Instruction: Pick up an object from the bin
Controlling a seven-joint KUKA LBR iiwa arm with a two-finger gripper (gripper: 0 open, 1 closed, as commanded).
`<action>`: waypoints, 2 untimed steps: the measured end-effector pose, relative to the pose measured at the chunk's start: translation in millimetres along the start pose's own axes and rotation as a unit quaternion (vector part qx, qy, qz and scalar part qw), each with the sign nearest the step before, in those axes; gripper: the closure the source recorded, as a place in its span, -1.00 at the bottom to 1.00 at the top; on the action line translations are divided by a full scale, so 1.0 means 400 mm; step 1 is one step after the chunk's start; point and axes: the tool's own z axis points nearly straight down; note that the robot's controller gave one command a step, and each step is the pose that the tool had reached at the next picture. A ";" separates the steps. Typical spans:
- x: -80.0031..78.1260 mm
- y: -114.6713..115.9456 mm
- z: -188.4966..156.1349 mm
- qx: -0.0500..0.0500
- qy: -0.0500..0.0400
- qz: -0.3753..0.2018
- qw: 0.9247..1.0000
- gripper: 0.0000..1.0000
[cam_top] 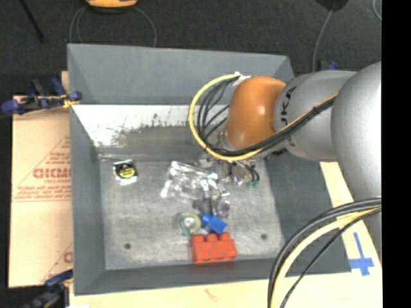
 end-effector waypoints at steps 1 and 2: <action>-0.004 -0.005 -0.006 0.001 -0.003 0.001 1.000 1.00; 0.057 -0.010 -0.324 -0.001 0.003 -0.033 0.999 1.00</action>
Offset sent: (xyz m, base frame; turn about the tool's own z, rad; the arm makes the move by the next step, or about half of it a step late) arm 0.0000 0.0000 0.0000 0.0000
